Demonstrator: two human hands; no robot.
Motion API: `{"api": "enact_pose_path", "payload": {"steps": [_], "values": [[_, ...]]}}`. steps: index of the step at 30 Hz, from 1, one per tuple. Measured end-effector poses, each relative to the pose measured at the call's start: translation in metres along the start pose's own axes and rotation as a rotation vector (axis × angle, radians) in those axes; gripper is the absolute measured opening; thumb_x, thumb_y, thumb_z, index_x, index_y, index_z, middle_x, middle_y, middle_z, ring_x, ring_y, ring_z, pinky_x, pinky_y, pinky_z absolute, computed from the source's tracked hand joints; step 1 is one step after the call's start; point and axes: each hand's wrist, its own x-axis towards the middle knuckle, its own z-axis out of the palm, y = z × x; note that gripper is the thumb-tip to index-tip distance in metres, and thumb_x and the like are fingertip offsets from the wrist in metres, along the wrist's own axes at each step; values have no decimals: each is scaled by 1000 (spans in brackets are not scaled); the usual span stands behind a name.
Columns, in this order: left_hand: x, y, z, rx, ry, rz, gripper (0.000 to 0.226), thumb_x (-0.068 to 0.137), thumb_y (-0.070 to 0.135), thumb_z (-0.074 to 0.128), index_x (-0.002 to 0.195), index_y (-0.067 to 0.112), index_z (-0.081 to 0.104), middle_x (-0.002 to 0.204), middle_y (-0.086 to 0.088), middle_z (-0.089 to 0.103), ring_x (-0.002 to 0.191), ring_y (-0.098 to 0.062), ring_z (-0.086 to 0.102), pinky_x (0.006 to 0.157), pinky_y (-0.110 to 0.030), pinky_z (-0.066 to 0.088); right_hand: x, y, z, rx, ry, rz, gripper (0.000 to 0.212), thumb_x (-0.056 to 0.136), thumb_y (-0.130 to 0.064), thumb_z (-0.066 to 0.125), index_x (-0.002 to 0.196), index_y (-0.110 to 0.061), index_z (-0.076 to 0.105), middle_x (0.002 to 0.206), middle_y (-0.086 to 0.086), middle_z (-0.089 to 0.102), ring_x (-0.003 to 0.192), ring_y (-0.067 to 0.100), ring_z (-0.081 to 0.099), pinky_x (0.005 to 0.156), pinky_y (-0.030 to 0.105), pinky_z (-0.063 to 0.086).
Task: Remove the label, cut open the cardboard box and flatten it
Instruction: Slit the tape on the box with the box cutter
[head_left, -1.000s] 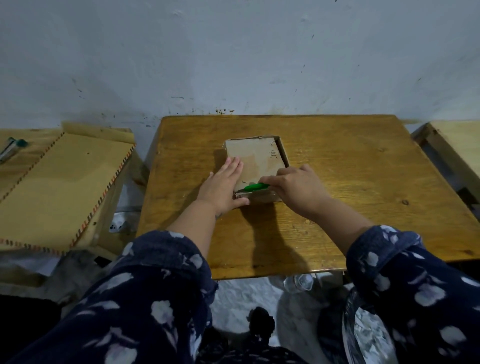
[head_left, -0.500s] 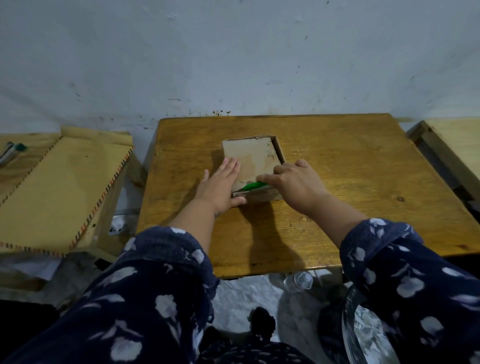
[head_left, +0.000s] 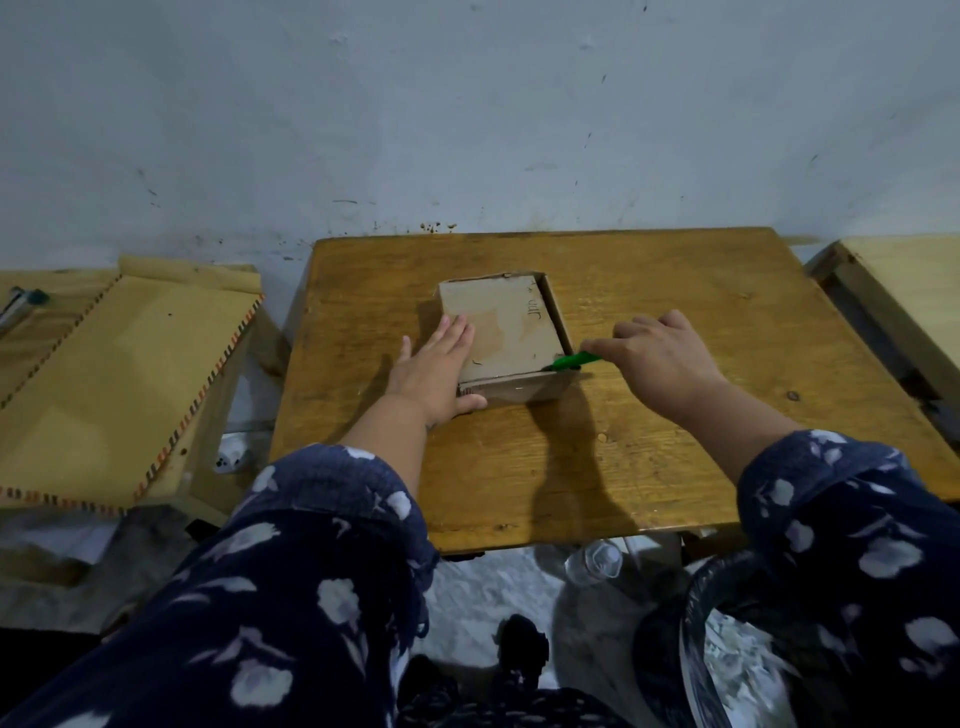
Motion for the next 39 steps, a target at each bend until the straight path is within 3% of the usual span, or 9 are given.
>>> {"api": "enact_pose_path", "payload": {"steps": [12, 16, 18, 21, 25, 28, 31, 34, 39], "values": [[-2, 6, -6, 41, -37, -24, 100, 86, 55, 57, 152, 16, -8, 160, 4, -16, 147, -14, -11, 118, -55, 4, -12, 6, 3, -27, -16, 40, 56, 94, -6, 42, 141, -38, 36, 106, -4, 59, 103, 20, 51, 82, 34, 32], [-1, 6, -6, 47, -42, -25, 100, 87, 56, 56, 152, 16, -8, 160, 3, -16, 147, -14, -12, 118, -56, 5, -13, 12, 5, 66, -70, 112, 48, 98, -11, 39, 138, -37, 41, 105, -3, 62, 99, 21, 55, 78, 35, 32], [-1, 5, -5, 47, -41, -29, 100, 86, 57, 55, 152, 16, -8, 160, 3, -16, 147, -14, -12, 117, -57, 5, -12, 19, 4, 310, -187, 267, 44, 100, -16, 37, 138, -35, 44, 110, 2, 65, 88, 23, 58, 72, 33, 38], [-2, 7, -3, -13, -5, -46, 98, 84, 67, 48, 153, 19, -2, 161, 6, -8, 147, -11, -8, 117, -56, -3, -8, 28, 0, 905, -325, 566, 47, 97, -8, 42, 140, -28, 43, 100, 5, 68, 71, 17, 56, 56, 26, 42], [4, 14, -10, -112, 189, -78, 79, 90, 66, 35, 152, 21, 17, 160, 5, 15, 147, -10, 11, 118, -50, -1, -7, 34, -8, 1414, -332, 756, 61, 94, 6, 40, 146, -25, 32, 104, 6, 65, 86, 16, 59, 75, 33, 46], [18, 25, -16, -118, 197, -56, 72, 94, 60, 34, 152, 21, 19, 160, 4, 16, 147, -12, 12, 119, -49, 1, 3, 34, -9, 1605, -304, 825, 63, 93, 6, 45, 147, -23, 30, 115, 13, 61, 91, 21, 59, 79, 35, 45], [36, 42, -17, -89, 152, -85, 70, 96, 55, 33, 153, 18, 14, 161, 2, 9, 148, -14, 4, 119, -50, 0, 17, 39, 2, 1442, -149, 968, 54, 84, -4, 66, 133, -17, 46, 109, 12, 60, 87, 22, 61, 77, 38, 48], [52, 57, -13, -69, 112, -147, 73, 96, 54, 32, 154, 16, 8, 162, 1, 1, 148, -15, -4, 117, -53, -1, 28, 48, 23, 1220, 19, 1070, 42, 83, -8, 69, 122, -17, 57, 103, 11, 66, 86, 25, 66, 70, 39, 54], [64, 63, 4, 1, 138, -195, 79, 92, 65, 18, 153, 18, 1, 162, 1, -6, 147, -15, -10, 116, -54, -4, 44, 72, 61, 968, -21, 1090, 35, 81, -26, 70, 115, -22, 65, 103, 9, 69, 92, 27, 66, 80, 43, 57]]}}
